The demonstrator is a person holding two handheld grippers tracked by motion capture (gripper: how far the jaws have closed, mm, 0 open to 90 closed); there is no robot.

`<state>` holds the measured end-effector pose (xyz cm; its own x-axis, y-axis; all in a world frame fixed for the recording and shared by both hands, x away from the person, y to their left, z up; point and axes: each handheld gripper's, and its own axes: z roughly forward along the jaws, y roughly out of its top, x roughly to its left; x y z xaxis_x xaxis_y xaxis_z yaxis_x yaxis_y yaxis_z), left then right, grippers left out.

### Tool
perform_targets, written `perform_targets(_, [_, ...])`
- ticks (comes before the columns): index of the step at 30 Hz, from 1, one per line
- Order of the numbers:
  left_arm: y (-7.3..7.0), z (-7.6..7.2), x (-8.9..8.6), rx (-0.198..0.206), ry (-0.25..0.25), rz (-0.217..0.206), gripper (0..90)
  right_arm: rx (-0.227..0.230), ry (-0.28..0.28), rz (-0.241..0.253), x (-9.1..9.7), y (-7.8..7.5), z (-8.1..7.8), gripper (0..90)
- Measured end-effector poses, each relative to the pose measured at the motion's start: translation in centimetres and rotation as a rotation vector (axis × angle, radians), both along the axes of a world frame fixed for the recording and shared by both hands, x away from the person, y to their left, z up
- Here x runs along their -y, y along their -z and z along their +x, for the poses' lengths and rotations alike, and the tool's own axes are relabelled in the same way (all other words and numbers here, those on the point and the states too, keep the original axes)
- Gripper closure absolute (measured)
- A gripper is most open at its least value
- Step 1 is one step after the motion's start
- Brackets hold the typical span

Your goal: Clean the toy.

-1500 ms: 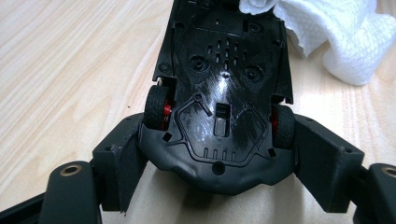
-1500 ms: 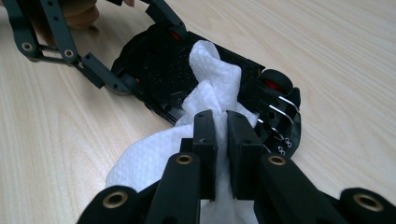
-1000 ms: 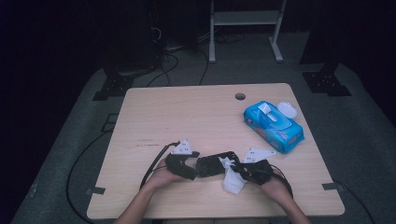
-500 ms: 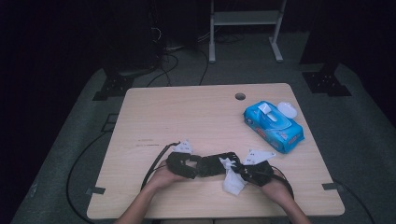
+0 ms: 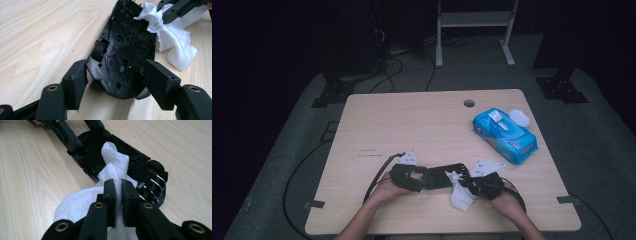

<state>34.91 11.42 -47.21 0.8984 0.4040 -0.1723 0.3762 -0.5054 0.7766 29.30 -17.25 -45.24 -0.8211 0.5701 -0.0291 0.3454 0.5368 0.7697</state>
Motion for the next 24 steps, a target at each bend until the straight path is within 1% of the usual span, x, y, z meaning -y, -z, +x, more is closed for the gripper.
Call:
perform_targets(2, [0.1, 0.2, 0.0, -0.03, -0.02, -0.007, 29.5, 0.022, -0.004, -0.007, -0.1, 0.1, -0.2, 82.7])
perform_targets(3, [0.2, 0.4, -0.1, -0.046, -0.021, -0.014, 28.3, 0.027, -0.006, -0.009, -0.1, 0.1, -0.2, 82.8])
perform_targets(6, [0.4, 0.7, -0.2, -0.09, -0.026, -0.034, 28.7, 0.034, -0.011, -0.01, 0.0, 0.2, -0.2, 83.2])
perform_targets(11, [0.3, 0.9, 0.1, -0.135, -0.025, -0.043, 35.0, 0.042, -0.014, -0.004, 0.0, 0.3, -0.3, 83.2])
perform_targets(12, [0.4, 1.0, 0.3, -0.154, -0.033, -0.056, 35.0, 0.046, -0.012, 0.002, 0.1, 0.4, -0.3, 83.2])
perform_targets(13, [0.5, 1.1, 0.4, -0.172, -0.038, -0.059, 34.3, 0.048, -0.011, 0.01, 0.2, 0.5, -0.4, 83.3])
perform_targets(14, [0.6, 1.1, 0.4, -0.184, -0.041, -0.063, 33.7, 0.046, -0.013, 0.019, 0.2, 0.5, -0.4, 83.3])
perform_targets(15, [0.6, 1.2, 0.5, -0.188, -0.045, -0.068, 33.6, 0.041, -0.012, 0.021, 0.3, 0.5, -0.4, 83.3])
perform_targets(17, [0.6, 1.1, 0.5, -0.191, -0.049, -0.065, 33.6, 0.044, -0.011, 0.025, 0.3, 0.6, -0.5, 83.4])
perform_targets(19, [0.5, 1.0, 0.6, -0.181, -0.048, -0.061, 33.8, 0.053, -0.013, 0.024, 0.3, 0.6, -0.5, 83.4])
perform_targets(21, [0.4, 0.8, 0.7, -0.144, -0.038, -0.05, 33.9, 0.052, -0.018, 0.029, 0.4, 0.7, -0.6, 83.3])
perform_targets(24, [0.1, 0.3, 0.9, -0.076, -0.02, -0.021, 34.0, 0.034, -0.024, 0.052, 0.7, 0.8, -0.7, 83.4])
